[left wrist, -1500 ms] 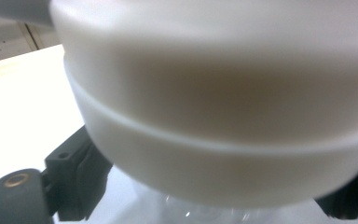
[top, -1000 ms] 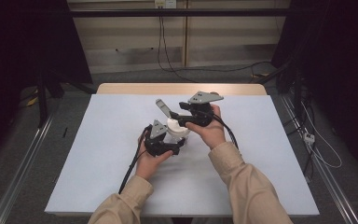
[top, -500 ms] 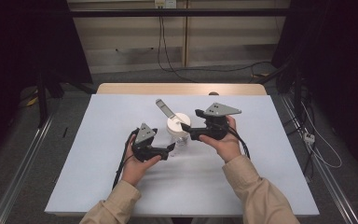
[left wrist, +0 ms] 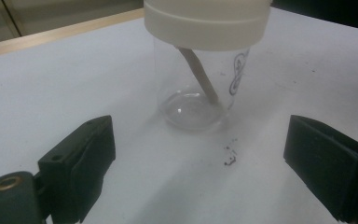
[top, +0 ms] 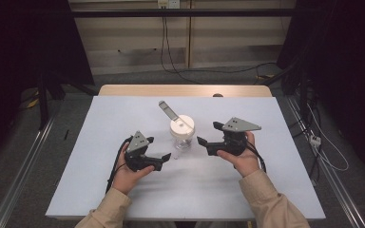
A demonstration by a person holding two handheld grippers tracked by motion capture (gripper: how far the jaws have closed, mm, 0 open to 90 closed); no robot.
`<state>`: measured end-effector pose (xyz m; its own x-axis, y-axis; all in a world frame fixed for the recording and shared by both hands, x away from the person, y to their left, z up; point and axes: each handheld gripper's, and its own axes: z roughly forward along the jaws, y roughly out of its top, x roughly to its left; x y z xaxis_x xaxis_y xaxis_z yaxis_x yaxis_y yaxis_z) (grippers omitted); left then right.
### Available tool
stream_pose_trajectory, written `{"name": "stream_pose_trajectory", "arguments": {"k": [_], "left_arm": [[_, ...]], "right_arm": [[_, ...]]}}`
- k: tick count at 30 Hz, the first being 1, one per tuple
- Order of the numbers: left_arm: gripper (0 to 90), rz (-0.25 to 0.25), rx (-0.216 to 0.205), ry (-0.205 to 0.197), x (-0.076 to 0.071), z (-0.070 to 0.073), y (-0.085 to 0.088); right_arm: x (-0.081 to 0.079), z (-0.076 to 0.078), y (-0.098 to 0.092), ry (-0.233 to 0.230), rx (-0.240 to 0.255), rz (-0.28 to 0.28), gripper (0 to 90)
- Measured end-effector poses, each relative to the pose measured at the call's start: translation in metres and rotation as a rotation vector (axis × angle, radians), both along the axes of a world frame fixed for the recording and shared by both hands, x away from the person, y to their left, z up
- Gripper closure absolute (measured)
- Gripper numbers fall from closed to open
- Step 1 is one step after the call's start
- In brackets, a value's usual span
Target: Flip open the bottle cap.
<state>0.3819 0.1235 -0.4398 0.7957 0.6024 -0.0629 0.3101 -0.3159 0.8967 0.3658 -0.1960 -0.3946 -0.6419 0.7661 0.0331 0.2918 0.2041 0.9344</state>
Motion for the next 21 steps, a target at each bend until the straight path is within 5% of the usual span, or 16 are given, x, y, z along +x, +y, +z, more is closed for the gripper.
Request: {"name": "stream_pose_trajectory", "arguments": {"k": [21], "left_arm": [[8.7, 0.035, -0.019, -0.001, -0.018, 0.001, 0.054]], "right_arm": [[-0.038, -0.026, -0.035, 0.009, 0.000, -0.037, 16.6]]}}
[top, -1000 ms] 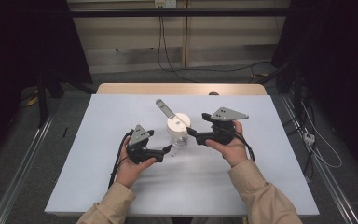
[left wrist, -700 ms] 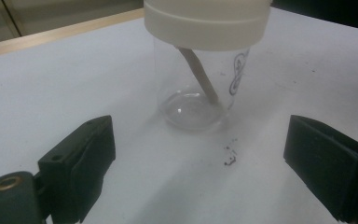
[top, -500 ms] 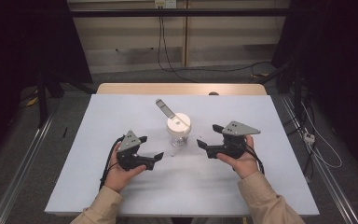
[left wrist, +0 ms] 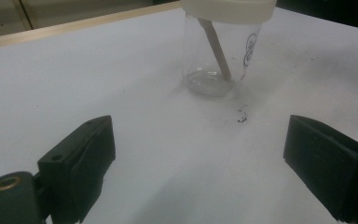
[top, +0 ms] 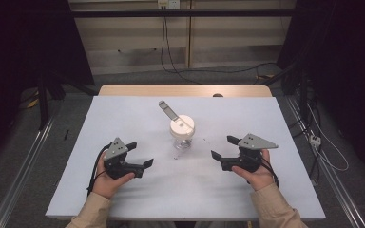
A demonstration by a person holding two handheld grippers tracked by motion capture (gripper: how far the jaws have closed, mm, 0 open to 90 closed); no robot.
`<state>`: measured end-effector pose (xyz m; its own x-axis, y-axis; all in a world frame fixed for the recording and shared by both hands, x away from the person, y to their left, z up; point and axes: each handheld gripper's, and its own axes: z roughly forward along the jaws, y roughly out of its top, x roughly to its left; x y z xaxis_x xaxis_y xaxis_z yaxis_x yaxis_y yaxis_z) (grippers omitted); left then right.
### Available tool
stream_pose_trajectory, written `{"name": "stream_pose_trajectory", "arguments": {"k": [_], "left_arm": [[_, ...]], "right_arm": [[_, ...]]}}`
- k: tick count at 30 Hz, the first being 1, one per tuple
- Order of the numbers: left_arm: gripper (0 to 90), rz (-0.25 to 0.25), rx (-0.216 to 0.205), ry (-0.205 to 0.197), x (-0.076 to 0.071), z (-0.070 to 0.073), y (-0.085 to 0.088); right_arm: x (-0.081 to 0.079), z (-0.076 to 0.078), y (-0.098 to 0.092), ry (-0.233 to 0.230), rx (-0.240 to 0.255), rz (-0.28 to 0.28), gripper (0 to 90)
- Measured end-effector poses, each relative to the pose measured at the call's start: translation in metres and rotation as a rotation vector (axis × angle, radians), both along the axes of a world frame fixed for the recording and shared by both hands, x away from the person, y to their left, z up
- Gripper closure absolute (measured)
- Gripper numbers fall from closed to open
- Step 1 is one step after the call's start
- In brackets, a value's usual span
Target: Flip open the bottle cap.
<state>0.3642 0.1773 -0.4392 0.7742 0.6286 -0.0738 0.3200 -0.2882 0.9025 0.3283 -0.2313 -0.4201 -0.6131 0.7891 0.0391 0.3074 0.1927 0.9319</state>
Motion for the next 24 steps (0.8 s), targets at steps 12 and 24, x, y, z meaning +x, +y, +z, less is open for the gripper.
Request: {"name": "stream_pose_trajectory", "arguments": {"k": [12, 24], "left_arm": [[8.2, -0.001, -0.005, -0.011, -0.008, 0.001, 0.018], [8.4, 0.026, 0.001, -0.003, -0.011, -0.002, 0.036]], "right_arm": [[-0.016, -0.017, -0.014, 0.016, -0.007, -0.012, 16.3], [-0.031, -0.026, -0.031, 0.019, 0.004, -0.035, 15.8]]}}
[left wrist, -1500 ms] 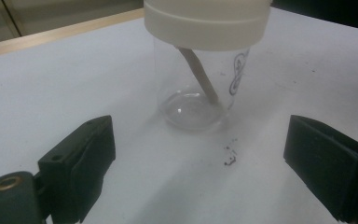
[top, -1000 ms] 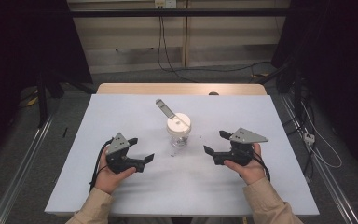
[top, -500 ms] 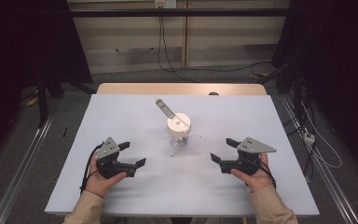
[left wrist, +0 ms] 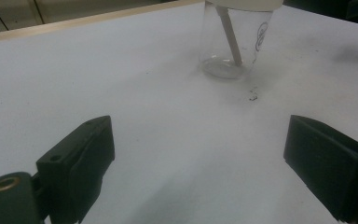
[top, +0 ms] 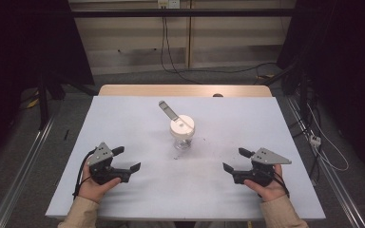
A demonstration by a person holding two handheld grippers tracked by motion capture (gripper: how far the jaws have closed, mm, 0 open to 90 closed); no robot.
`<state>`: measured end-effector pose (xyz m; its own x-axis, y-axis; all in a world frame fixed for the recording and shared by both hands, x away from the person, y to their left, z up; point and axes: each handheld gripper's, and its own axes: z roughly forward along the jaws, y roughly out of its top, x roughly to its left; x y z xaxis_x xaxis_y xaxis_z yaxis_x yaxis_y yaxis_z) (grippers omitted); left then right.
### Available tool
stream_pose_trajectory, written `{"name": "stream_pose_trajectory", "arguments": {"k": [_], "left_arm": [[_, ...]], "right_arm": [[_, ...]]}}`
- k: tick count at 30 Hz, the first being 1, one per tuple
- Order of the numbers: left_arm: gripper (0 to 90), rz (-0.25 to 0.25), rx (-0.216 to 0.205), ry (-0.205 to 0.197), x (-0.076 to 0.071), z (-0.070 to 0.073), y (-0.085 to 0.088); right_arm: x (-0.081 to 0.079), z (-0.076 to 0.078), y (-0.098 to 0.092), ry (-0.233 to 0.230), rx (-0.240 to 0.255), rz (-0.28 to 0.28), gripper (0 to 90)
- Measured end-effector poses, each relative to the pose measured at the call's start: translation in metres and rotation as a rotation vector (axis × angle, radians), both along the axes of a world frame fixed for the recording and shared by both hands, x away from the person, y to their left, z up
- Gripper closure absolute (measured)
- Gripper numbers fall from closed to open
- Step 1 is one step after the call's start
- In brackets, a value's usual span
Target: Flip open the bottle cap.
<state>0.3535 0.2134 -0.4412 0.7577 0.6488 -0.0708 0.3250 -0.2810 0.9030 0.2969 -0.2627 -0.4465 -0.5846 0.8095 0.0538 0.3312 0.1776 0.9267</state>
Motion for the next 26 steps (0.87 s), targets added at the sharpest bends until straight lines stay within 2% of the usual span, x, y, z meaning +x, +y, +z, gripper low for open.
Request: {"name": "stream_pose_trajectory", "arguments": {"k": [9, 15, 17, 19, 23, 26], "left_arm": [[8.6, 0.002, 0.013, 0.007, -0.005, -0.003, 0.010], [8.6, 0.014, -0.001, 0.012, -0.007, -0.002, 0.016], [8.6, 0.014, 0.007, 0.008, -0.007, -0.002, 0.017], [8.6, 0.021, -0.009, 0.012, -0.007, -0.002, 0.017], [8.6, 0.025, -0.010, 0.011, -0.007, -0.002, 0.017], [8.5, 0.030, 0.000, 0.008, -0.007, -0.003, 0.017]], "right_arm": [[-0.009, -0.003, -0.007, 0.004, 0.014, -0.016, 15.9], [-0.012, -0.003, -0.011, 0.003, 0.016, -0.025, 15.9], [-0.013, -0.004, -0.011, 0.003, 0.019, -0.026, 15.9], [-0.013, -0.004, -0.012, 0.003, 0.018, -0.029, 15.9], [-0.013, -0.004, -0.012, 0.001, 0.014, -0.032, 15.5], [-0.012, -0.004, -0.012, 0.002, 0.008, -0.036, 14.9]]}}
